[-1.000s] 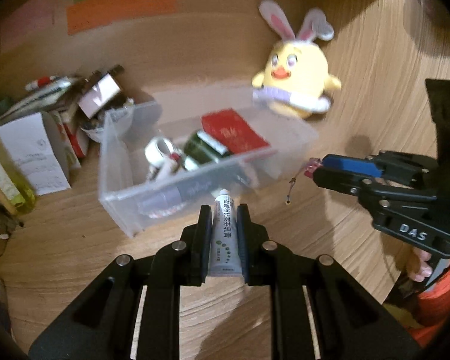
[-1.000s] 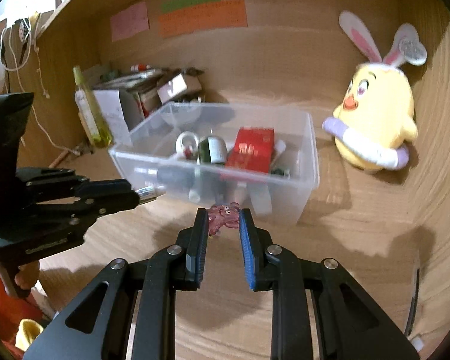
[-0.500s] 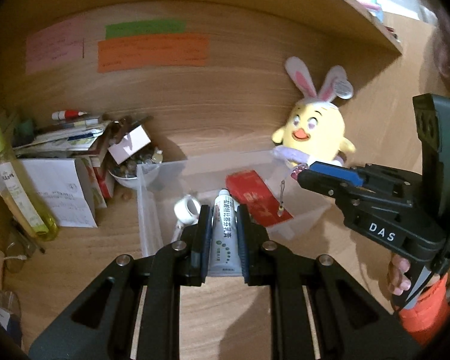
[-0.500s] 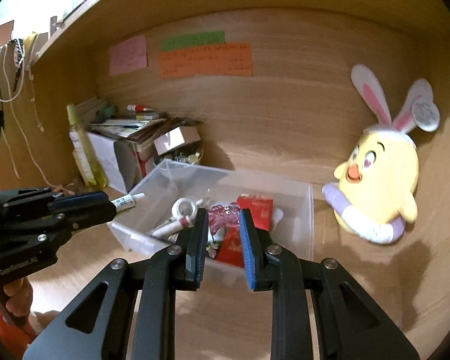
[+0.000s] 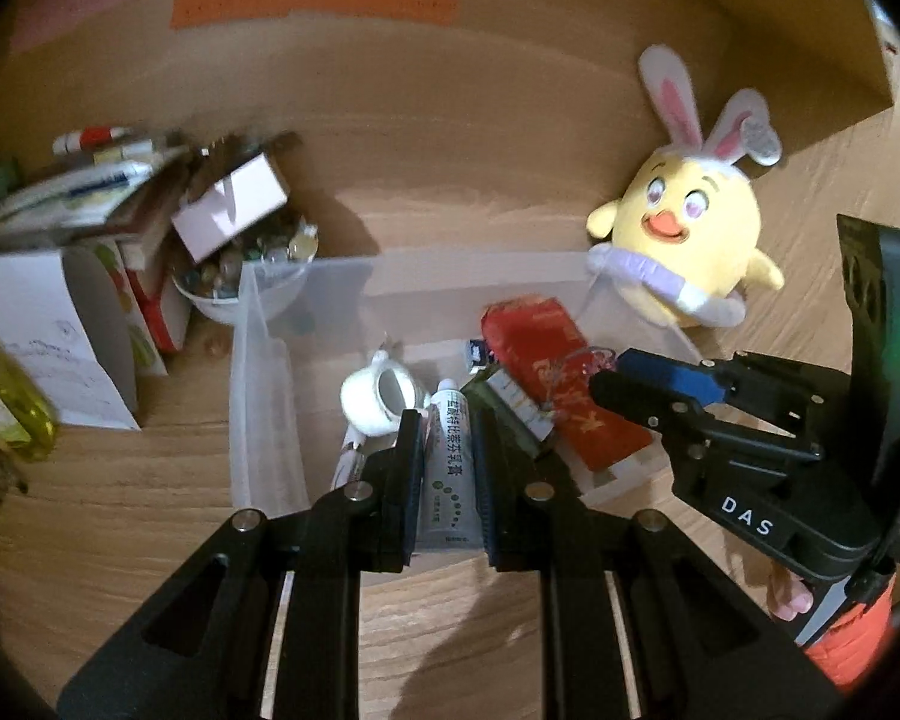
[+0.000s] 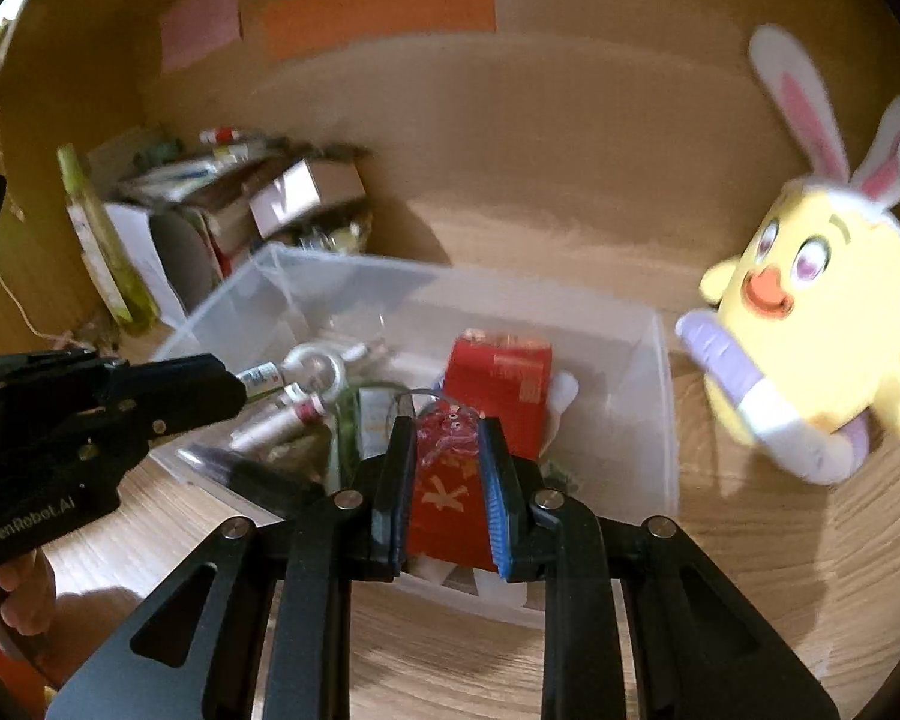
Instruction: Organize objects
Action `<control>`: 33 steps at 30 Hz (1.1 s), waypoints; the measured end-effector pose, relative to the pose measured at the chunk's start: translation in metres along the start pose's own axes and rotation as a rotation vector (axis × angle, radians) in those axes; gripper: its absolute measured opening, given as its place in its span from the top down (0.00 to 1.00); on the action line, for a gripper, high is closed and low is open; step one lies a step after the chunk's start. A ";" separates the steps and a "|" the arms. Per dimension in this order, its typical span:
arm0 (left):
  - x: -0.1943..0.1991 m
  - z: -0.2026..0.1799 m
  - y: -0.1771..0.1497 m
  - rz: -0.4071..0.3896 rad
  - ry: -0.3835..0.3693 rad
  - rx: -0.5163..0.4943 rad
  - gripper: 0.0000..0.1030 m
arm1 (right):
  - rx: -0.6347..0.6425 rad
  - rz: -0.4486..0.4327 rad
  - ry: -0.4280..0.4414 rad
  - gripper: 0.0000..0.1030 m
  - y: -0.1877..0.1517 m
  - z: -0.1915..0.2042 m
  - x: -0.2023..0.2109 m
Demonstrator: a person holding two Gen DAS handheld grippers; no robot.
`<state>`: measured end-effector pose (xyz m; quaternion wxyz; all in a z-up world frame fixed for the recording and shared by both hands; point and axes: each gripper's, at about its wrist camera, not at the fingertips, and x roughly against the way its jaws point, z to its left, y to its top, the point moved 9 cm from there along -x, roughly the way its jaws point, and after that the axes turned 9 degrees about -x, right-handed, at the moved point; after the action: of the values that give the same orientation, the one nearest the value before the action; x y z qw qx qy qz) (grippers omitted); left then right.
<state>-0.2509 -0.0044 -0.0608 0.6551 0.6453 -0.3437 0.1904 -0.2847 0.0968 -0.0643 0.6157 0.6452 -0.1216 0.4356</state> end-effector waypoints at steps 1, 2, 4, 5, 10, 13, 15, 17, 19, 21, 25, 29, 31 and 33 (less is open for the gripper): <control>-0.003 0.001 -0.001 0.007 0.002 0.003 0.84 | -0.003 0.010 -0.001 0.81 -0.002 -0.002 -0.004; -0.005 0.002 -0.001 0.012 0.002 0.005 0.84 | -0.005 0.018 -0.003 0.81 -0.004 -0.004 -0.007; -0.010 0.004 -0.004 0.029 0.001 0.014 0.84 | -0.005 0.032 -0.011 0.81 -0.007 -0.006 -0.012; -0.012 0.006 -0.005 0.035 0.002 0.018 0.84 | -0.006 0.029 -0.012 0.81 -0.007 -0.007 -0.013; -0.010 0.008 -0.006 0.030 0.019 0.024 0.78 | 0.014 0.030 -0.022 0.79 -0.007 -0.006 -0.008; -0.002 0.006 -0.004 0.012 0.033 0.011 0.75 | 0.015 0.021 -0.010 0.77 -0.005 -0.003 -0.001; 0.004 0.003 -0.003 -0.002 0.048 -0.004 0.75 | 0.016 0.010 0.004 0.77 -0.003 0.000 0.007; 0.012 0.001 -0.002 -0.017 0.062 -0.016 0.75 | 0.019 -0.007 0.016 0.77 -0.001 0.002 0.018; 0.020 0.000 -0.003 -0.031 0.068 -0.022 0.73 | 0.023 -0.024 0.027 0.75 0.000 0.005 0.028; 0.030 -0.003 -0.004 -0.054 0.075 -0.029 0.62 | 0.032 -0.054 0.037 0.67 0.000 0.007 0.043; 0.050 -0.008 -0.008 -0.112 0.112 -0.045 0.40 | 0.044 -0.115 0.048 0.50 -0.004 0.009 0.067; 0.065 -0.018 -0.015 -0.149 0.142 -0.071 0.27 | 0.046 -0.169 0.047 0.37 -0.012 0.010 0.088; 0.071 -0.022 -0.018 -0.165 0.144 -0.075 0.24 | 0.036 -0.181 0.054 0.32 -0.015 0.008 0.093; 0.077 -0.026 -0.022 -0.181 0.149 -0.072 0.17 | 0.024 -0.186 0.065 0.30 -0.022 0.007 0.098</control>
<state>-0.1772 0.0037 -0.0213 0.7162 0.6337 -0.2411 0.1656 -0.2086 0.1322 -0.0086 0.6492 0.6466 -0.0359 0.3989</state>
